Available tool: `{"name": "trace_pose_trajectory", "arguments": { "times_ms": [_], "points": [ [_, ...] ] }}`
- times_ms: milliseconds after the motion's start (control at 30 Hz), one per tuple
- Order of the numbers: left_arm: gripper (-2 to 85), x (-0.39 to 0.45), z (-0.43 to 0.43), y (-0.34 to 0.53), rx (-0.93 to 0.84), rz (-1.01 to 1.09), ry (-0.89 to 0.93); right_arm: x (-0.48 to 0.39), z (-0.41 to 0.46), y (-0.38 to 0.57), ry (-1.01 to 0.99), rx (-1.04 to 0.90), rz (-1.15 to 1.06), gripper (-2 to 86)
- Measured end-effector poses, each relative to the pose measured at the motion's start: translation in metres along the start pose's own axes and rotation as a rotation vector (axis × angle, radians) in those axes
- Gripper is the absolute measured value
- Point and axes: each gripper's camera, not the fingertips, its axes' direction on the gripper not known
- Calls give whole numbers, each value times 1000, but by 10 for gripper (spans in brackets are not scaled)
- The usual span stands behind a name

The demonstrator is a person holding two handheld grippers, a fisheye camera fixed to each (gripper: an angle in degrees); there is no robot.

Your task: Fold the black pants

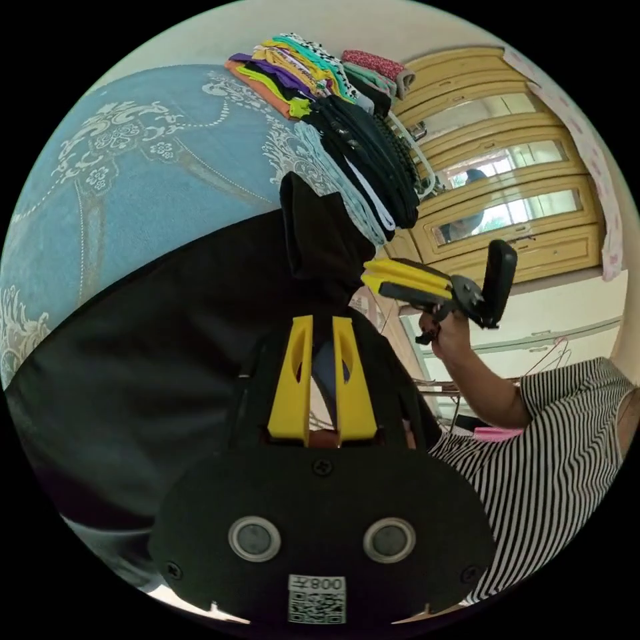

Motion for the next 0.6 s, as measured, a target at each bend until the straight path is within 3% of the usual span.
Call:
{"name": "trace_pose_trajectory", "arguments": {
  "times_ms": [133, 267, 367, 600],
  "points": [
    [65, -36, 11, -52, 49, -152, 115, -47, 34, 3, 217, -45, -279, 79],
    [54, -51, 32, -83, 19, -238, 166, -51, 61, 21, 300, -100, -330, 45],
    [48, -35, 25, -96, 62, -197, 193, -32, 48, 39, 280, -35, -244, 26],
    [43, 5, 10, -136, 119, -67, 197, 108, 5, 128, -148, 195, 338, 22]
  ]
}}
